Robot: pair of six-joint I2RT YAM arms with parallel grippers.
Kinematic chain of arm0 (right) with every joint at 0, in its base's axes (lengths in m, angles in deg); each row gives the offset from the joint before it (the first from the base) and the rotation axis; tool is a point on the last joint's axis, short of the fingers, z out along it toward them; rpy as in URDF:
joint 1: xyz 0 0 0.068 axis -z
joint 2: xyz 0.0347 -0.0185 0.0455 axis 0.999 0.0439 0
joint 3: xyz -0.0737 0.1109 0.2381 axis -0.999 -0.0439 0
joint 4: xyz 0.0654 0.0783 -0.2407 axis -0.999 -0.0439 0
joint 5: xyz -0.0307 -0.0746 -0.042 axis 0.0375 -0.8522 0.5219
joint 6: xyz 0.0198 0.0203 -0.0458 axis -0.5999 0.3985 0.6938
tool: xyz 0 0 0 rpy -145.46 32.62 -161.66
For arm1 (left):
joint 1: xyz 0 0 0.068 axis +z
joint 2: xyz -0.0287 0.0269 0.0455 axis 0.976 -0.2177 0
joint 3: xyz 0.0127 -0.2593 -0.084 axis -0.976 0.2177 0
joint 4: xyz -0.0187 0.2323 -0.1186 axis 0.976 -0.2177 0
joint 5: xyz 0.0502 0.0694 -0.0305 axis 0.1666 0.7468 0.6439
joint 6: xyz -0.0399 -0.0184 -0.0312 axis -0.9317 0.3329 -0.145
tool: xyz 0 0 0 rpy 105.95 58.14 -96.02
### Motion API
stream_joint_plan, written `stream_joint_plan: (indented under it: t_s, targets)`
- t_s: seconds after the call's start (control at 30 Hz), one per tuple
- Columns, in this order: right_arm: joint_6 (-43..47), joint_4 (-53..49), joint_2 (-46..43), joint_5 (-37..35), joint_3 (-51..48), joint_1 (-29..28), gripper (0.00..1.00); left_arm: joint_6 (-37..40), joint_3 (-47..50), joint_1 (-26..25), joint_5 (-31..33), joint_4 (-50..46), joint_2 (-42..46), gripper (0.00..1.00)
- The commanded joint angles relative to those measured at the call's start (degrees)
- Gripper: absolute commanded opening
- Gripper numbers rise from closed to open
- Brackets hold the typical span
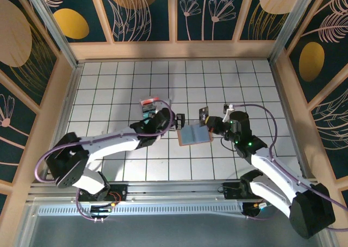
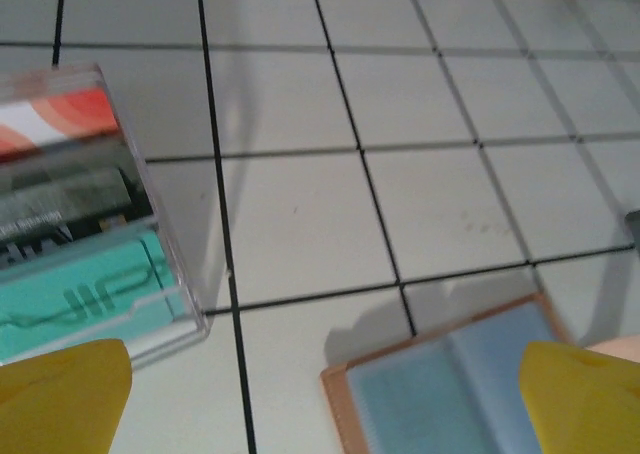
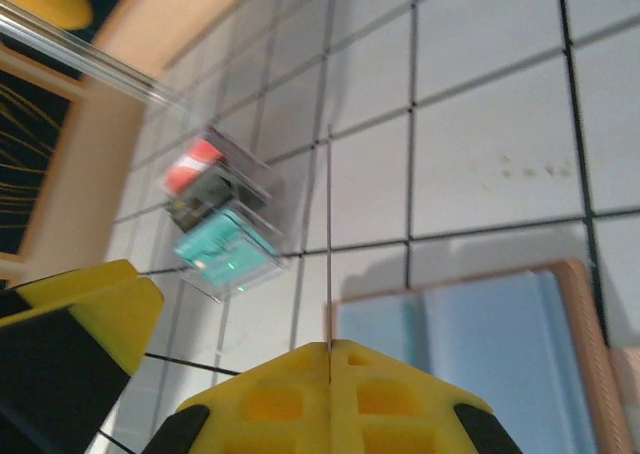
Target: Take the credit cards out of the card holder
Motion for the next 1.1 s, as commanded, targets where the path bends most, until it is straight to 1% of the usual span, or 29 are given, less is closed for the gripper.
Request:
stream_joint_plan:
  t_s: [0.0, 0.17, 0.33, 0.47, 0.53, 0.63, 0.67, 0.73, 0.87, 1.07]
  targets:
    - [0.35, 9.22, -2.30, 2.25, -2.17, 0.48, 0.00, -0.14, 2.71, 1.60, -6.76, 7.51, 4.54, 0.99]
    - [-2.14, 19.95, -3.93, 6.57, -5.65, 0.63, 0.00, 0.31, 6.78, 3.15, -14.40, 15.90, 10.53, 0.99]
    - [-5.05, 29.54, -3.92, 11.79, -7.60, 0.84, 0.00, 1.06, 8.27, 3.60, -19.61, 21.51, 12.76, 0.99]
    - [-7.22, 35.90, -3.51, 15.54, -8.06, 0.93, 0.00, 0.96, 9.24, 3.56, -23.43, 25.82, 13.05, 0.95]
    - [-8.51, 38.57, -3.15, 16.73, -8.26, 0.86, 0.00, 0.89, 9.08, 3.60, -24.97, 27.20, 12.74, 0.92]
    - [-9.93, 42.19, -2.05, 18.79, -8.28, 0.90, 0.00, 0.37, 8.73, 3.60, -27.01, 29.18, 12.03, 0.82]
    - [-10.41, 43.22, -1.63, 19.32, -8.34, 0.89, 0.00, 0.29, 8.62, 3.64, -27.91, 29.77, 11.85, 0.81]
    - [-11.14, 44.78, -1.03, 20.16, -8.34, 0.88, 0.00, 0.25, 8.44, 3.63, -29.70, 31.28, 11.54, 0.74]
    - [-12.34, 48.22, 0.73, 22.01, -8.43, 0.92, 0.00, 0.25, 7.75, 3.65, -32.81, 32.97, 10.69, 0.62]
    - [-13.29, 51.38, 2.36, 23.78, -8.34, 0.85, 0.00, -0.28, 7.04, 3.63, -36.53, 35.71, 9.03, 0.55]
